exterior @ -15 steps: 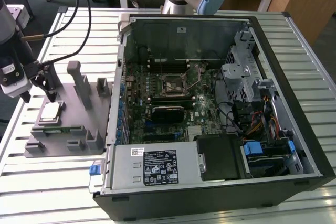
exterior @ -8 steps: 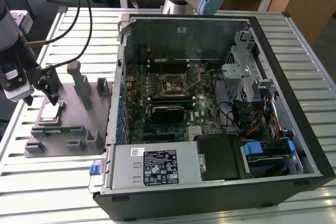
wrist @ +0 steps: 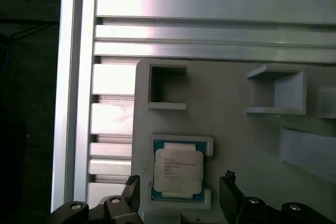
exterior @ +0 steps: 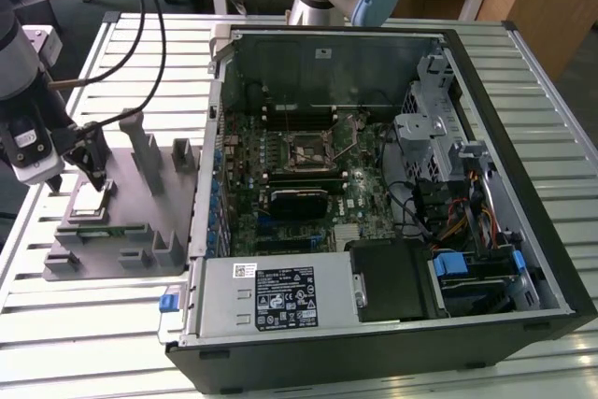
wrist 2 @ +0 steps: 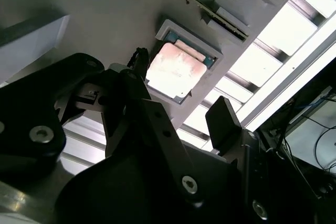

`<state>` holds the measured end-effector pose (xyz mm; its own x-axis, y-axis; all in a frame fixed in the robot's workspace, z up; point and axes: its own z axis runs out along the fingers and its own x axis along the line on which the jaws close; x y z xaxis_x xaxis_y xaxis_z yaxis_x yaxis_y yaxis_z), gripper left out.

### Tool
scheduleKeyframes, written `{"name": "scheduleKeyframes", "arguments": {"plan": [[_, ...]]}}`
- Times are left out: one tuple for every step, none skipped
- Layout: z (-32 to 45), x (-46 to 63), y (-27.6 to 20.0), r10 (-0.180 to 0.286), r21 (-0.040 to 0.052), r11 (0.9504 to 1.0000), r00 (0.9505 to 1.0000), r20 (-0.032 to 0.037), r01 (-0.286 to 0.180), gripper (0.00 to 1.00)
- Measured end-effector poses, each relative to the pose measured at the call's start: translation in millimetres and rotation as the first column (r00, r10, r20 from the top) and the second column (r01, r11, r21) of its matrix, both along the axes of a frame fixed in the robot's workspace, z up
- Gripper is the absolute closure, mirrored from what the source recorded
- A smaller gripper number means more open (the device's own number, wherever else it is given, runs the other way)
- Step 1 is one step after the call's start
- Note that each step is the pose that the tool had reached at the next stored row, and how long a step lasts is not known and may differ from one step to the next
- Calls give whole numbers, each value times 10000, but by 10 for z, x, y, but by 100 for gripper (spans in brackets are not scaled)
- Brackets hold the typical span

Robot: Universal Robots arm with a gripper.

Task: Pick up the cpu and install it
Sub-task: 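Pick up the cpu and move it towards the insertion slot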

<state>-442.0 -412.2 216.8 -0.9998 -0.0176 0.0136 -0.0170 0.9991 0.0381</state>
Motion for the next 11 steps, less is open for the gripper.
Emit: {"name": "scheduleKeyframes", "arguments": {"plan": [[-16,-1,1,-3,0,10000,10000,0,3,30],[-31,-1,2,-4,0,10000,10000,-1,4,30],[-45,-1,4,-5,0,10000,10000,-2,5,30],[-56,-1,8,-5,0,10000,10000,-3,5,30],[-66,-1,14,-5,0,10000,10000,-3,5,30],[-74,-1,20,-4,-1,10000,10000,-4,4,30],[-83,-1,24,-4,-1,10000,10000,-3,4,30],[-93,0,27,-3,0,10000,10000,-2,3,30],[-103,-1,31,-4,0,10000,10000,-2,4,30],[-113,-1,40,-3,-6,10000,10000,-4,3,30],[-122,-1,48,-4,-9,10000,10000,-4,4,30]]}}
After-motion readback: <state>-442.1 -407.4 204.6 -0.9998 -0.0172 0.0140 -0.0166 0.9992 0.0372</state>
